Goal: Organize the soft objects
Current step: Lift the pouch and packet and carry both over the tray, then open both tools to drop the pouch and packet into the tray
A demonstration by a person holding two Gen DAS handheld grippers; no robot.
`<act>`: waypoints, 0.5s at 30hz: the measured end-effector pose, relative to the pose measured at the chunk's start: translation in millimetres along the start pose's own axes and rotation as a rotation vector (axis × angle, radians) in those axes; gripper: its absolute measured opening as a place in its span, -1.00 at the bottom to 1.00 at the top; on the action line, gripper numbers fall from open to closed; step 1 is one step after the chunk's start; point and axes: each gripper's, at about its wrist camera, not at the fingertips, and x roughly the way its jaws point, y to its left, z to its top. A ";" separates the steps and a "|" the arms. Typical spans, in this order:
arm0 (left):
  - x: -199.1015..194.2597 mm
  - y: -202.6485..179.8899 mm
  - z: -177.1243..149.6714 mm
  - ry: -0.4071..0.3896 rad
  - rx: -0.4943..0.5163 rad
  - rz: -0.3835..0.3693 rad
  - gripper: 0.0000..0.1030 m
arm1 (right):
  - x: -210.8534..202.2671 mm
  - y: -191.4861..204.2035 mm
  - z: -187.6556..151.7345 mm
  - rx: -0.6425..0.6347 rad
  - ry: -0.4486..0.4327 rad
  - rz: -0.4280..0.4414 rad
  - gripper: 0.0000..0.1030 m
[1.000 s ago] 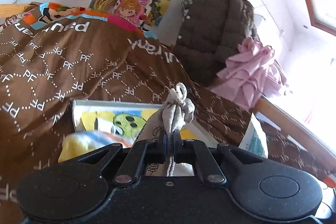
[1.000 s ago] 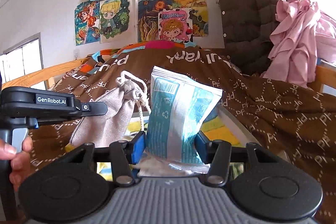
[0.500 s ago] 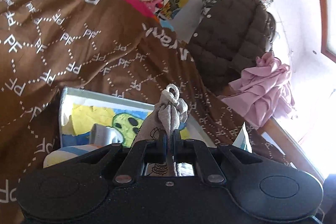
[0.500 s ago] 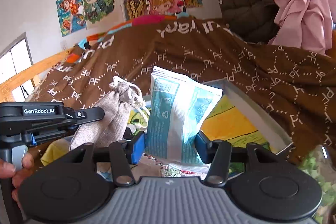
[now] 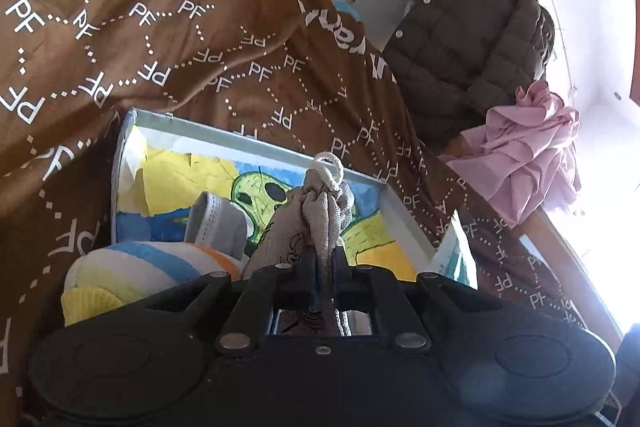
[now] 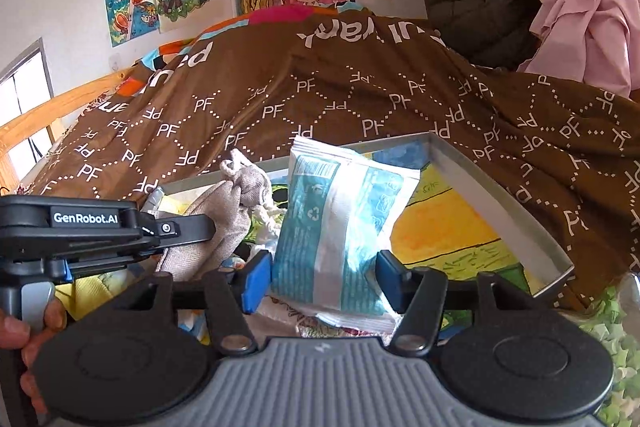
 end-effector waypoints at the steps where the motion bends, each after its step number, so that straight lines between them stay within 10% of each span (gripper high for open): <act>1: 0.7 -0.7 -0.1 0.005 0.004 0.002 -0.82 | 0.3 -0.2 -0.3 0.001 0.002 0.000 0.23; 15: -2.8 -8.0 -2.5 0.007 0.018 0.020 -0.41 | -9.0 -7.0 1.4 0.015 -0.018 -0.007 0.55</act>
